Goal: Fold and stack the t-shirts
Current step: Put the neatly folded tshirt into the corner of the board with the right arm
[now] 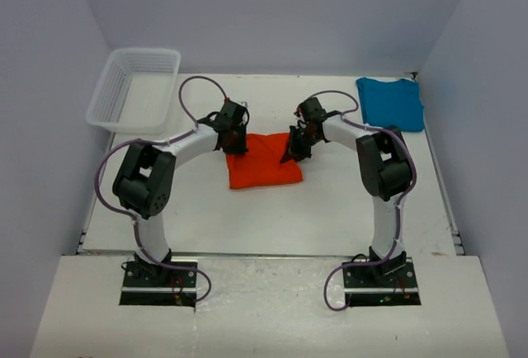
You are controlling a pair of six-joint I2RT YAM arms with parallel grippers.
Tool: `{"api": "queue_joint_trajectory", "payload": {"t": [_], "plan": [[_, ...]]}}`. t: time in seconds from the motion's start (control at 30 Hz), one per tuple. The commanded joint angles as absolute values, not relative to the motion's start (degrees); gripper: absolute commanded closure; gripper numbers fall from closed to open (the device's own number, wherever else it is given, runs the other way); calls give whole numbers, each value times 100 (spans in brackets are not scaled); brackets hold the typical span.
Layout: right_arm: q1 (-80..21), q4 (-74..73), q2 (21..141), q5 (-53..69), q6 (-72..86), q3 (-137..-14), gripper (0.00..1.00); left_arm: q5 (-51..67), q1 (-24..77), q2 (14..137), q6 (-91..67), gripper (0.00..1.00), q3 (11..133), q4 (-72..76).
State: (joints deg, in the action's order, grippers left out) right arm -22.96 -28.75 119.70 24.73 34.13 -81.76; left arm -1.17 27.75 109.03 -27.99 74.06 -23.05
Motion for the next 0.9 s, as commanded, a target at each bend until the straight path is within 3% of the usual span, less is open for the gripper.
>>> {"api": "queue_joint_trajectory", "payload": {"t": [0.0,0.57,0.87], "plan": [[-2311,-3260,11637,1654,2629,-8621,100,-26,2760,10223,-2584,91,7356,-1977],[-2329,-3524,11022,9,906,-9492,100,176,3067,9273,-2751,90,6988,-1995],[-2127,-4166,11566,-870,123,-11030,100,202,3472,9237,-2883,90,6601,-1828]]}}
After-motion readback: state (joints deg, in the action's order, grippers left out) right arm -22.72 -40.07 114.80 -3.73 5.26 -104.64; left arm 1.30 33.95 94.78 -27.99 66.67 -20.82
